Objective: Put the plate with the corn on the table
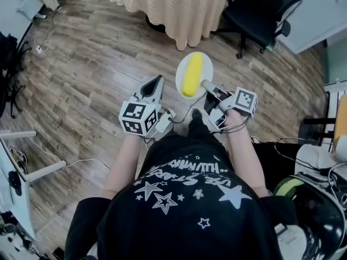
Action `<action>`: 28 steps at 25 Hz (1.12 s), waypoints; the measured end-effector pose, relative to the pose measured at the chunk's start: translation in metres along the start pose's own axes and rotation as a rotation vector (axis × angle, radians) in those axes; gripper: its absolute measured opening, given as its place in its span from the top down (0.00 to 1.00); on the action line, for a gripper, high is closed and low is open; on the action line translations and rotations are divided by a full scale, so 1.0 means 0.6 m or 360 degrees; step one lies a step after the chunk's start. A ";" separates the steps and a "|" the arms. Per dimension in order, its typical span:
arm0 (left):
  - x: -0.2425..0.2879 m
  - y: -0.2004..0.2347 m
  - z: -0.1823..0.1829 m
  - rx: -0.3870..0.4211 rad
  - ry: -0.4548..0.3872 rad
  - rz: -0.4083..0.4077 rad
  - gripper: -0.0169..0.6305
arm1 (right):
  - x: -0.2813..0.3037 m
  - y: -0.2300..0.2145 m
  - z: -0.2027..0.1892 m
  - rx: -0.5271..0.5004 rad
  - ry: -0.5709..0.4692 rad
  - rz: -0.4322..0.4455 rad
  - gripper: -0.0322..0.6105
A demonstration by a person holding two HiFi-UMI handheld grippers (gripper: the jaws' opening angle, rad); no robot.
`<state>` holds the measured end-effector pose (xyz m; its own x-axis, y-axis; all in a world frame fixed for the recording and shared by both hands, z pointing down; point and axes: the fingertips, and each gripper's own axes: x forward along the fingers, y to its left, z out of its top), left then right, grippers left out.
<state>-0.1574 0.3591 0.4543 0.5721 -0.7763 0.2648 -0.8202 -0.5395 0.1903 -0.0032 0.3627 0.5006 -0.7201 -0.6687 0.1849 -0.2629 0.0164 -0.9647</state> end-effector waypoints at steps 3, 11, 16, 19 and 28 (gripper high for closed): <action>-0.004 0.004 0.003 0.0005 -0.0004 -0.0005 0.96 | -0.001 0.002 0.004 -0.0010 -0.0016 -0.0021 0.87; 0.002 0.011 0.005 0.0019 0.0003 -0.0007 0.96 | -0.004 0.000 0.015 -0.0018 -0.0020 -0.0033 0.87; 0.021 0.024 0.008 0.0027 0.0016 0.0019 0.96 | 0.015 -0.007 0.041 -0.0013 -0.0012 -0.0012 0.87; 0.039 0.039 0.013 0.0029 0.0028 0.0036 0.96 | 0.033 -0.013 0.062 -0.0014 0.0002 -0.0005 0.87; 0.141 0.088 0.059 0.0049 0.0021 0.0061 0.96 | 0.100 -0.017 0.169 -0.0037 0.0020 0.0050 0.87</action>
<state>-0.1524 0.2538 0.4534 0.5399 -0.7924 0.2839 -0.8412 -0.5193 0.1503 0.0215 0.2470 0.5024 -0.7365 -0.6580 0.1570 -0.2547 0.0547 -0.9655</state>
